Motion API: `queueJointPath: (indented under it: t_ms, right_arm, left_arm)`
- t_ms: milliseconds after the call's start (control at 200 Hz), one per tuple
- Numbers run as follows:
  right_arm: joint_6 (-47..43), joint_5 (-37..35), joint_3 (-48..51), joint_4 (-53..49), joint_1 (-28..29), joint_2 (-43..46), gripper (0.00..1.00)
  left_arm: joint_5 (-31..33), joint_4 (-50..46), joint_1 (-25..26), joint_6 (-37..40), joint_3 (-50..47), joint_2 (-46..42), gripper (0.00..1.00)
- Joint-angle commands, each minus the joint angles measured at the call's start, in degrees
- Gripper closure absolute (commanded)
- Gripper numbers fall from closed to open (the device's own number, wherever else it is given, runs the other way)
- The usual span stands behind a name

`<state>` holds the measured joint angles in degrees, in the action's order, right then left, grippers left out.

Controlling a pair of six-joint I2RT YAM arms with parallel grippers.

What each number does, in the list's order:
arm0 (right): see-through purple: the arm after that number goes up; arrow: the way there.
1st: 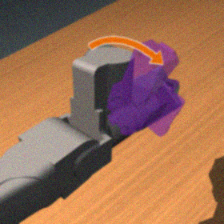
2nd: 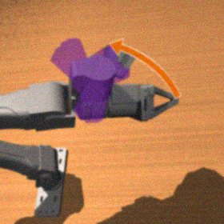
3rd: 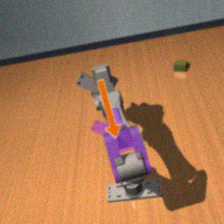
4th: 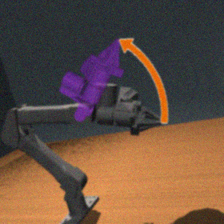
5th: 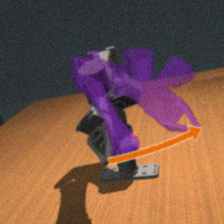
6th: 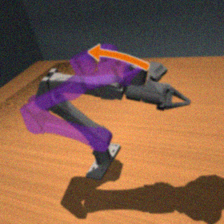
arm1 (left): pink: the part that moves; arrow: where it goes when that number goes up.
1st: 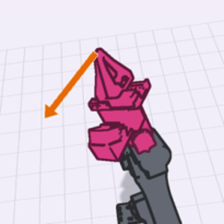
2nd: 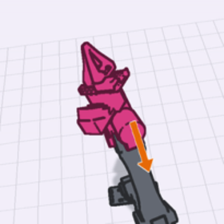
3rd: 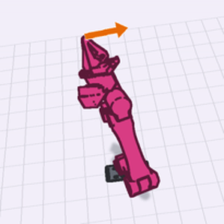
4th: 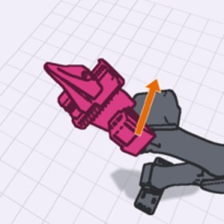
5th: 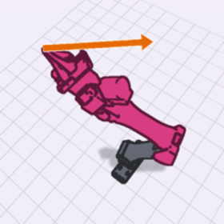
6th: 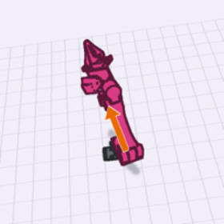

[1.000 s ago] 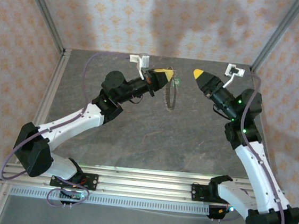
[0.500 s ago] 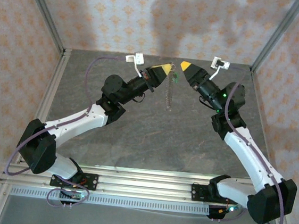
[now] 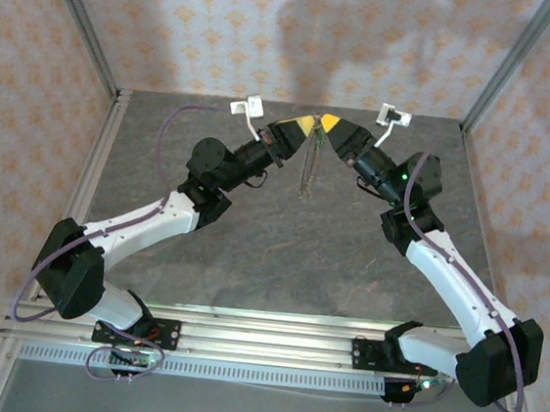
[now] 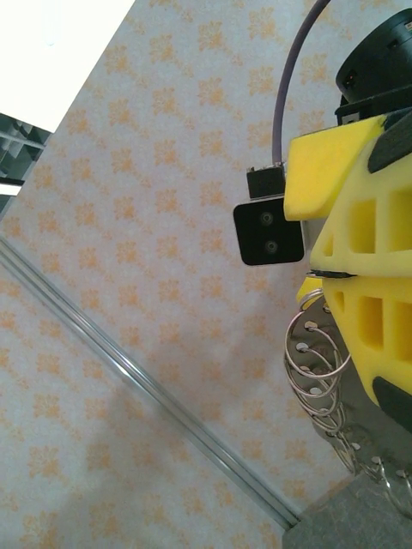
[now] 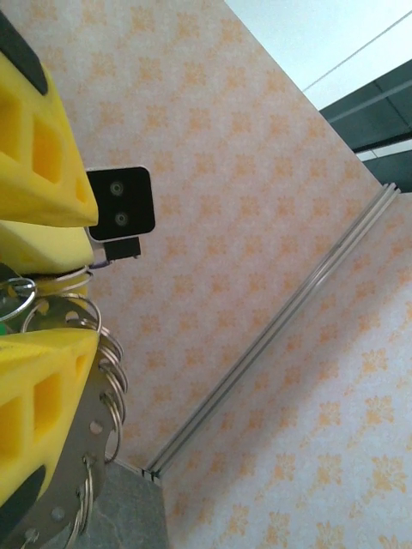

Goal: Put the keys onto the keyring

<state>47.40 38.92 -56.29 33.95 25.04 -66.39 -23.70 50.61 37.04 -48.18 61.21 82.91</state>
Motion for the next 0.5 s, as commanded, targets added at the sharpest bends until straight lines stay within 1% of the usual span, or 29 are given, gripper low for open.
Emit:
queueJointPath:
  t_ms: [0, 140, 225, 320, 385, 455, 490]
  right_arm:
    - [0.32, 1.45, 0.03, 3.9, 0.53, 0.06, 0.65]
    - [0.33, 1.41, 0.48, 3.68, 1.02, 0.13, 0.68]
    - [0.11, 1.25, 0.58, 2.88, 1.24, 0.21, 0.73]
    - [-0.11, 1.14, 0.65, 1.96, 1.33, 0.11, 0.81]
    - [-0.2, 1.16, 0.74, 1.55, 1.33, 0.07, 0.84]
    - [-0.11, 1.24, 0.92, 1.18, 1.4, 0.03, 0.85]
    - [-0.11, 1.34, 1.13, 1.18, 1.42, 0.12, 0.83]
  left_arm:
    - [0.87, 3.63, 0.32, -0.45, 1.11, -0.2, 1.0]
    - [1.05, 3.19, 0.49, -0.33, 1.28, -0.3, 1.0]
    - [1.12, 3.09, 0.58, -0.24, 1.37, -0.3, 1.0]
    - [1.2, 3.06, 0.77, -0.09, 1.42, -0.3, 1.0]
    - [1.29, 2.98, 0.76, -0.07, 1.48, -0.3, 1.0]
    - [1.46, 3.07, 0.84, 0.02, 1.47, -0.23, 1.0]
    - [1.47, 2.97, 0.84, 0.02, 1.51, -0.14, 1.0]
